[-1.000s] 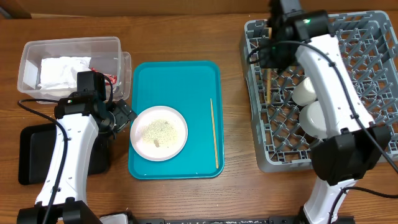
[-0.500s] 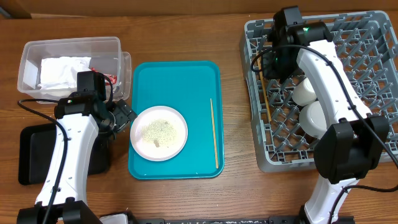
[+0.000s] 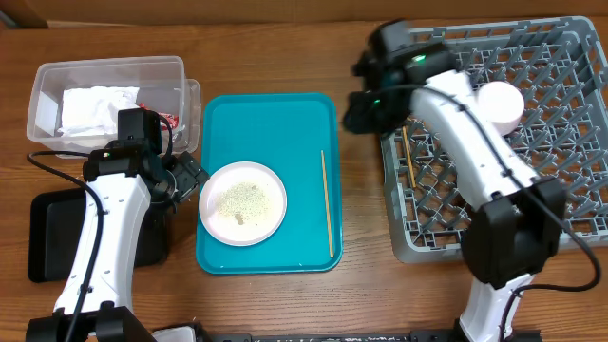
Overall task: Sort waste into correct bins and load items into the dishwasher
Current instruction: 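Carry the chopsticks right and lower them into the rack's left side, then open the right gripper and withdraw it to the right, then reach the left gripper to the rice plate and grasp its rim, then lift the rice plate and carry it left over the black tray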
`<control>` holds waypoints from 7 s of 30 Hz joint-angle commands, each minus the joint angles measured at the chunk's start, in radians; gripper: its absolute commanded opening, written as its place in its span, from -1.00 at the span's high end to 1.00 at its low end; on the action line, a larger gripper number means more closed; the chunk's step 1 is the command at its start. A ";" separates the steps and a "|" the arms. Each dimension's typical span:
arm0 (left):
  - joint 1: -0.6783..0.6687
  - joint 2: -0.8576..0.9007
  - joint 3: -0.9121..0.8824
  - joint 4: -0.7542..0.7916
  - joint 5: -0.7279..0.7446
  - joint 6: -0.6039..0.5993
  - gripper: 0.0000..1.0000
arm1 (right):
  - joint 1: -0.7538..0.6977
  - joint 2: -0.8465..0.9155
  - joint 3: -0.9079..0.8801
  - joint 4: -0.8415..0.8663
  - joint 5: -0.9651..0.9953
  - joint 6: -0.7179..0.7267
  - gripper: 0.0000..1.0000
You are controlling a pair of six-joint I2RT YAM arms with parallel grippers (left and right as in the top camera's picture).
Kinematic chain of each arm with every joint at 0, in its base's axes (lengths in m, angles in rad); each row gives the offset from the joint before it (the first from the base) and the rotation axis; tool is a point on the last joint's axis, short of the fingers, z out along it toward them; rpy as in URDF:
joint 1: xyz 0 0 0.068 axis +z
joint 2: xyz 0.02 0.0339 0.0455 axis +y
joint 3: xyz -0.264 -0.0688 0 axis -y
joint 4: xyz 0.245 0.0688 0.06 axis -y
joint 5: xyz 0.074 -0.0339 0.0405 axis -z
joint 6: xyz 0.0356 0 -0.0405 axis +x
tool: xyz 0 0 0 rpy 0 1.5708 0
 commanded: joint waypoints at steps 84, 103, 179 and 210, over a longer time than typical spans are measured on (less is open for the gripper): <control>0.004 -0.003 0.000 -0.002 0.001 -0.013 -1.00 | -0.188 0.087 0.323 -0.282 0.162 0.064 0.26; 0.004 -0.003 0.000 -0.002 0.001 -0.014 -1.00 | -0.697 -0.215 0.322 -0.377 0.165 0.244 -1.00; -0.869 0.397 0.000 0.186 -0.333 0.050 -0.11 | -0.766 -0.214 0.320 -0.395 0.147 0.244 -1.00; -0.845 0.433 0.343 -0.301 -0.444 -0.191 0.92 | -0.766 -0.214 0.320 -0.395 0.147 0.244 -1.00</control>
